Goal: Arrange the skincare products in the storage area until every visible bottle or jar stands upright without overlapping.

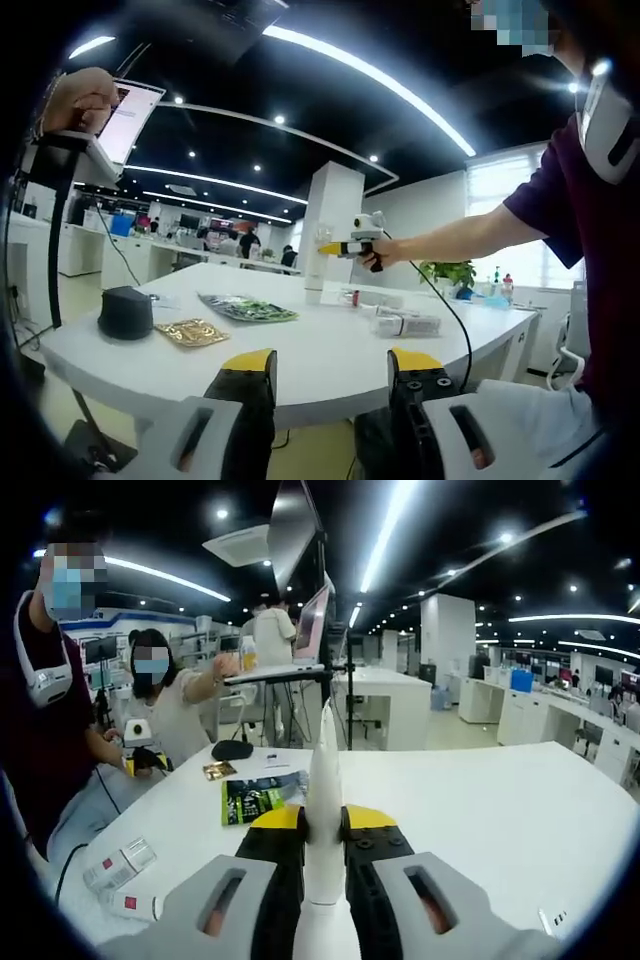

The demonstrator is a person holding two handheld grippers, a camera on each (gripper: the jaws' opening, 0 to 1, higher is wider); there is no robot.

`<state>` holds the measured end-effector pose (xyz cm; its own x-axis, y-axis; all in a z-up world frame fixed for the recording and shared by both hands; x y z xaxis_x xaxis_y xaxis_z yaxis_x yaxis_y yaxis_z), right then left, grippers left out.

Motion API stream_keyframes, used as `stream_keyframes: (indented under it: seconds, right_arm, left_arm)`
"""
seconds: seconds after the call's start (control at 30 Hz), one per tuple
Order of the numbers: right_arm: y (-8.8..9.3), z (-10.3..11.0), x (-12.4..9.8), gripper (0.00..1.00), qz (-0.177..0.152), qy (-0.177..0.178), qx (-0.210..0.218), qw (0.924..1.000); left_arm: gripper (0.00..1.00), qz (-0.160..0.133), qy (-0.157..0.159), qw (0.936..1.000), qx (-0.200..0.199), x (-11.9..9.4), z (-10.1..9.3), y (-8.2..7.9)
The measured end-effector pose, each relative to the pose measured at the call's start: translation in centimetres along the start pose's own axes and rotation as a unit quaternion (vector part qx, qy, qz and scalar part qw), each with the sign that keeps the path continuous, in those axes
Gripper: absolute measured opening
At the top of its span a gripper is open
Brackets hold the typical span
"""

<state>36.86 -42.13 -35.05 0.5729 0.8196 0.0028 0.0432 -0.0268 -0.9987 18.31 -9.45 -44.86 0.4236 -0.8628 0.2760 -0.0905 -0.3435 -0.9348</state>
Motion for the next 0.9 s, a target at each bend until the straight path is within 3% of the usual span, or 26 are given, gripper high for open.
stream_keyframes:
  seconds: [0.2, 0.27, 0.37, 0.43, 0.57, 0.67, 0.73, 0.77, 0.9]
  right_arm:
    - [0.3, -0.1, 0.0, 0.15, 0.011, 0.004, 0.001, 0.9999]
    - [0.9, -0.4, -0.3, 0.21, 0.028, 0.014, -0.008, 0.9995]
    - [1.4, -0.3, -0.7, 0.28, 0.029, 0.02, 0.002, 0.9994]
    - [1.2, -0.1, -1.3, 0.28, 0.02, 0.036, 0.006, 0.9991]
    - [1.5, 0.3, -2.6, 0.32, 0.036, 0.061, 0.032, 0.997]
    - [2.0, 0.5, -4.6, 0.25, 0.069, 0.118, 0.088, 0.9867]
    - [2.1, 0.6, -6.1, 0.18, 0.084, 0.148, 0.087, 0.9816]
    - [2.3, 0.8, -6.8, 0.19, 0.096, 0.153, 0.08, 0.9802]
    - [3.3, 2.6, -9.3, 0.3, 0.133, 0.198, 0.122, 0.9633]
  left_arm:
    - [0.45, 0.002, 0.0, 1.0, -0.001, 0.1, 0.1, 0.1]
    - [0.45, 0.002, 0.0, 1.0, 0.0, 0.1, 0.1, 0.1]
    - [0.45, 0.001, 0.0, 1.0, 0.0, 0.1, 0.1, 0.1]
    - [0.45, -0.004, -0.001, 1.0, -0.003, 0.1, 0.2, -0.1]
    - [0.45, -0.01, 0.0, 0.9999, -0.006, 0.0, 0.2, -0.4]
    - [0.45, -0.013, 0.006, 0.9999, -0.01, 0.0, 0.1, -0.5]
    - [0.45, -0.015, 0.009, 0.9998, -0.012, 0.1, 0.0, -0.6]
    - [0.45, -0.018, 0.011, 0.9997, -0.015, 0.2, -0.1, -0.7]
    - [0.45, -0.021, 0.019, 0.9994, -0.02, 0.4, -0.4, -0.7]
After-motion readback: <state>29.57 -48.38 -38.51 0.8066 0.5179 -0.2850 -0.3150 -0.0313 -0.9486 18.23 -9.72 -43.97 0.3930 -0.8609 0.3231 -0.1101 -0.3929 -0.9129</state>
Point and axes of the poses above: the point that each gripper's makers call its tool centre point, and the gripper's own axes: x roughly forward along the fingers, z roughly to its left, y roughly out of its underside, the point moved 1 cm from there along -x, roughly backward along the fingers, and after that the axes turned 15 degrees about -z, right-handed, at the moved point
